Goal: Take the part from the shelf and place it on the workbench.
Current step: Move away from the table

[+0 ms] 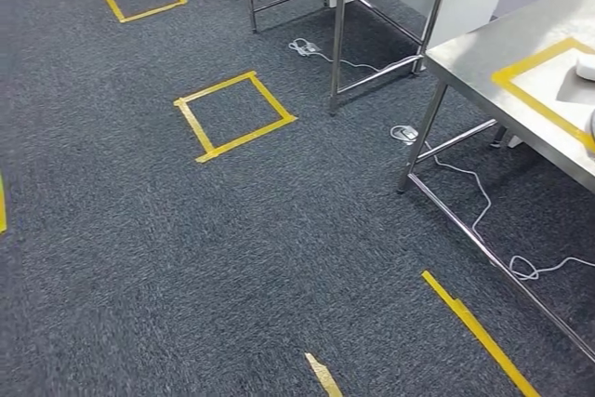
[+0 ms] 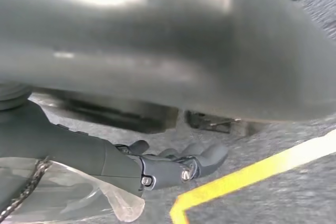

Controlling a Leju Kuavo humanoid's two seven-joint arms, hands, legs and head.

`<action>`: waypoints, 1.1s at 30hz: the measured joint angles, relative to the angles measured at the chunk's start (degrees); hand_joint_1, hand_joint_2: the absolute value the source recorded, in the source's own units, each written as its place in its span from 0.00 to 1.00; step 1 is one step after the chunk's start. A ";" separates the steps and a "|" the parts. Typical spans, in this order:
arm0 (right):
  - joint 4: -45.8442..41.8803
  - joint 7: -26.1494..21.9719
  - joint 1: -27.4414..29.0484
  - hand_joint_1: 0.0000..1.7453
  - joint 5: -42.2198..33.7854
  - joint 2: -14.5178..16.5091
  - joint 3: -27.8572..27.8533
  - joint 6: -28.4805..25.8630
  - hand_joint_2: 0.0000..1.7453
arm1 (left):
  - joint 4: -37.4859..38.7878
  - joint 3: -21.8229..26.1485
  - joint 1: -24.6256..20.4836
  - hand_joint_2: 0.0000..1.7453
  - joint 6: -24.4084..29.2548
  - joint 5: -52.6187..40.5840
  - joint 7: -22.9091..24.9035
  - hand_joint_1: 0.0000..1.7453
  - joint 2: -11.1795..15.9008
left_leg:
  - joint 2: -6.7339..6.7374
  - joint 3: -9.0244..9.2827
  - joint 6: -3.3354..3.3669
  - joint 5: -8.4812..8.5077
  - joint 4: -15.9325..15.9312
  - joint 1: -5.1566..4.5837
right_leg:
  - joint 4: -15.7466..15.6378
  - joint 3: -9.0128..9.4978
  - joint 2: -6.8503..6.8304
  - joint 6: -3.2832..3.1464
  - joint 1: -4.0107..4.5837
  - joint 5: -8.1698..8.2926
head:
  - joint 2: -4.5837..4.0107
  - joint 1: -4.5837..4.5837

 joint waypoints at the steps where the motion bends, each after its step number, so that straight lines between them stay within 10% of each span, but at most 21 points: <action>1: 0.00 0.20 0.07 0.00 -0.19 -0.01 -0.38 -0.24 0.00 | 0.00 -0.25 -0.05 0.00 -0.22 -0.38 -0.33 0.00 0.09 | -0.69 -0.31 -0.39 0.14 0.04 0.14 | -0.29 0.21 -0.49 -0.16 0.05 -0.06 | 0.00 -0.03; 4: 0.00 0.94 0.16 0.00 0.02 0.02 -1.00 -0.69 0.00 | 0.00 -0.91 -0.17 0.00 -0.49 -1.18 -1.20 0.00 0.34 | 1.42 -1.57 -1.39 -1.27 2.38 0.22 | -0.59 0.63 -2.89 -1.07 -0.03 0.15 | 0.00 -0.19; 6: 0.00 1.48 0.28 0.00 0.68 0.03 -1.10 -0.92 0.00 | 0.00 -1.33 -0.54 0.00 -0.58 -1.72 -1.62 0.00 0.45 | 4.70 -4.57 -1.99 -4.77 9.03 0.15 | -0.71 0.95 -4.93 -1.53 0.03 -0.07 | 0.00 -0.40; 9: 0.00 2.14 0.40 0.00 1.72 0.03 -1.10 -1.73 0.00 | 0.00 -1.65 -1.06 0.00 -1.01 -2.21 -2.17 0.00 0.68 | 5.81 -7.88 -2.47 -6.98 16.54 0.39 | -0.67 1.33 -7.91 -1.67 0.16 -0.56 | 0.00 -0.43; 13: 0.00 2.15 0.19 0.00 2.49 0.05 -1.10 -2.69 0.00 | 0.00 -1.98 -0.94 0.00 -1.98 -2.78 -2.40 0.00 0.73 | 8.90 -1.28 -1.93 -0.60 4.11 0.08 | -0.63 2.32 -10.70 -1.09 0.37 -1.42 | 0.00 -0.44; 17: 0.00 1.97 -0.38 0.00 3.96 0.07 -0.87 -3.19 0.00 | 0.00 -2.55 -0.70 0.00 -2.91 -3.49 -2.24 0.00 0.64 | 9.40 -0.29 -0.36 -0.61 0.71 -0.39 | -0.50 2.43 -12.75 0.16 0.81 -2.05 | 0.01 -0.28; 20: 0.00 1.93 -1.14 0.00 4.80 0.09 -0.26 -3.19 0.00 | 0.00 -2.70 -0.84 0.00 -3.47 -3.83 -2.06 0.00 0.54 | 7.65 -0.21 0.58 -0.24 0.21 -0.06 | 3.29 0.59 -8.98 0.90 0.51 -4.66 | 0.00 -0.04; 24: 0.00 2.62 -0.93 0.00 5.54 0.05 0.27 -3.15 0.00 | 0.00 -2.93 -0.97 0.00 -3.19 -4.30 -2.36 0.00 0.43 | 4.67 -0.21 1.06 -0.21 0.25 -0.16 | 16.82 -6.92 -5.92 0.95 0.42 -8.74 | 0.00 0.04; 28: 0.01 2.66 -0.81 0.00 5.93 0.04 0.71 -3.12 0.00 | 0.00 -3.01 -0.98 0.00 -2.59 -4.70 -2.79 0.00 0.34 | 1.34 0.05 0.74 -0.41 0.52 -0.19 | 5.67 -3.56 -2.57 0.58 0.06 -0.58 | 0.00 0.04; 30: 0.01 2.31 -0.88 0.00 6.48 0.05 1.03 -3.04 0.00 | 0.00 -3.10 -1.10 0.00 -3.24 -5.21 -2.47 0.00 0.31 | 0.07 -0.43 0.19 -0.44 0.78 -0.13 | 1.57 -1.70 -0.18 0.34 -0.18 0.32 | 0.00 -0.01; 33: 0.00 1.34 -1.04 0.00 6.25 0.12 1.59 -3.15 0.00 | 0.00 -3.20 -1.10 0.00 -3.41 -5.44 -2.04 0.00 0.39 | -0.78 -1.12 -0.95 -0.34 0.98 0.15 | 0.62 -0.86 -1.44 -0.40 -0.12 0.13 | 0.00 -0.06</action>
